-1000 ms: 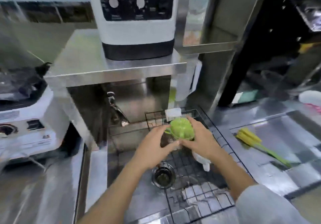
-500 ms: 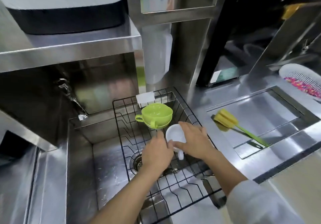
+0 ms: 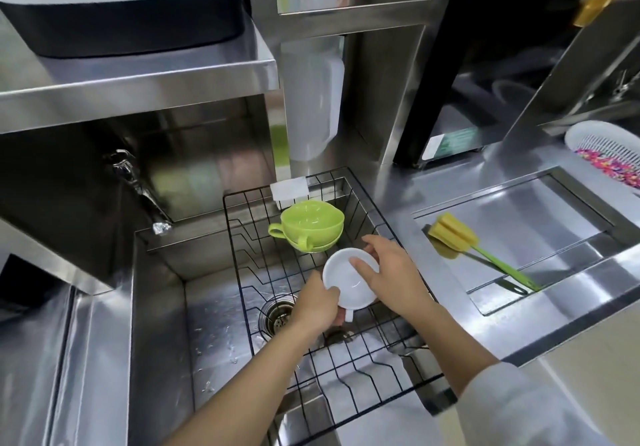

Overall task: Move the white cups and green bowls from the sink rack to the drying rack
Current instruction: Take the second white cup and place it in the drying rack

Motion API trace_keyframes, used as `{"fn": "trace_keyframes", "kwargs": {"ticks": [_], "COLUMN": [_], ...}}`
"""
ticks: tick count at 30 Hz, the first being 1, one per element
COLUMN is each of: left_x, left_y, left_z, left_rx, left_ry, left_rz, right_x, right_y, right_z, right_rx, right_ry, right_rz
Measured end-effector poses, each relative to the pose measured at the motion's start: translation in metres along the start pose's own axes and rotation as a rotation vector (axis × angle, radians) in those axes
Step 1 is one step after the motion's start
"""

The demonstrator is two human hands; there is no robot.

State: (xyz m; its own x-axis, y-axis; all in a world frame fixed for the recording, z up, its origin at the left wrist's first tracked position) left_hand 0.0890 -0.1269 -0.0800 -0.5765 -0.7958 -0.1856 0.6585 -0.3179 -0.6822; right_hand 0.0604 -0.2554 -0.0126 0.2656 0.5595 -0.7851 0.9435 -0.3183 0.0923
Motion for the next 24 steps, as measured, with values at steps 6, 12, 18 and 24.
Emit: {"fn": "trace_keyframes", "kwargs": {"ticks": [6,12,18,24], "left_x": [-0.025,-0.065,-0.119,-0.175], "left_y": [-0.021,-0.044,-0.086,-0.132], "left_z": [0.004,0.012,0.018,0.015], "left_rx": [0.125,0.263,0.333,0.345], "left_ry": [-0.121,-0.129,-0.303,-0.461], "left_rz": [0.085,0.188,0.151,-0.032], "right_x": [0.011,0.044,0.051,0.047], "right_y": [-0.003,-0.014,-0.004,-0.007], "right_z": [-0.009,-0.044,-0.102,-0.184], "right_rx": [0.171,0.318,0.140,-0.088], "right_ry": [0.147,0.809,0.894,0.753], "right_rz": [-0.115,-0.404,-0.380,-0.311]}}
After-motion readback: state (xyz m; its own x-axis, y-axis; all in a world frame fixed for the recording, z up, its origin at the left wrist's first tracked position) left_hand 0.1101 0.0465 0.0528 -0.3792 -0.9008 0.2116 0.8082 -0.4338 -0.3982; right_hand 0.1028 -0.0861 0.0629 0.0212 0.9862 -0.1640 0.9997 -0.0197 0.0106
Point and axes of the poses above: each hand's wrist, its own y-axis towards the middle knuckle, its own x-axis out of the palm, z = x × y, the point moved 8 cm from there along y, towards the middle knuckle, and after that the axes turned 7 degrees about -x, right-handed, at the moved point
